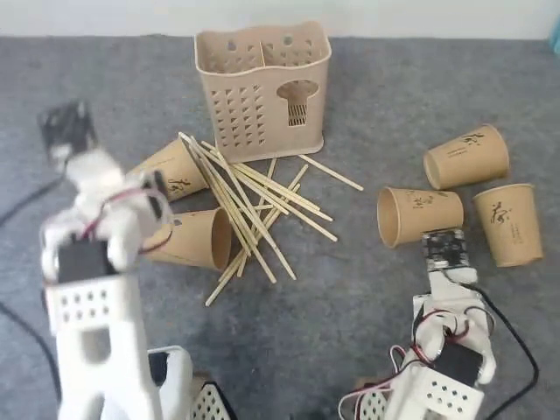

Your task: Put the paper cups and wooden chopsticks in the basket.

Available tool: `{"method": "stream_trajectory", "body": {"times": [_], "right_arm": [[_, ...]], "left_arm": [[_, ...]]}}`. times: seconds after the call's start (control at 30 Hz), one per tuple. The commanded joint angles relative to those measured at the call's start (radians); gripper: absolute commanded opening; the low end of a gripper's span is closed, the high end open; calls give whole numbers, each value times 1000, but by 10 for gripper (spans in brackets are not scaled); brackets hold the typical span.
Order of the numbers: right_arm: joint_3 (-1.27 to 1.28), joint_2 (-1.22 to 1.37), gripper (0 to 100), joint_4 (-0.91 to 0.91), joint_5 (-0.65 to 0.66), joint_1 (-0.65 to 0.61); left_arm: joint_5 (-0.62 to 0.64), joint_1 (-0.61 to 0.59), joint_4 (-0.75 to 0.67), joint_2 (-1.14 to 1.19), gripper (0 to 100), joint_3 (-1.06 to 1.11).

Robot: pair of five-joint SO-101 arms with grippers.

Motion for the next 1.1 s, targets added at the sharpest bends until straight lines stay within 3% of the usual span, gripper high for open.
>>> {"method": "stream_trajectory", "body": {"times": [0.0,0.17,0.27,0.37,0.53,0.73,0.97,1.07], "right_arm": [[-132,-15,9,-56,68,8],[-341,-8,62,-24,66,-47],[-419,2,118,12,-23,-151],[-470,91,104,-8,-104,-255],[-589,455,101,-116,-304,-404],[-852,978,98,-193,-462,-539],[-1023,1348,100,-363,-473,-619],[-1031,1481,101,-493,-387,-653]], "left_arm": [[-8,-80,-155,-160,137,275],[48,-192,-288,-160,138,351],[97,-224,-275,-160,138,332],[100,-227,-272,-158,138,331],[101,-224,-278,-112,138,325],[101,-255,-358,144,138,239],[101,-269,-448,477,138,96],[101,-269,-465,578,138,41]]}}
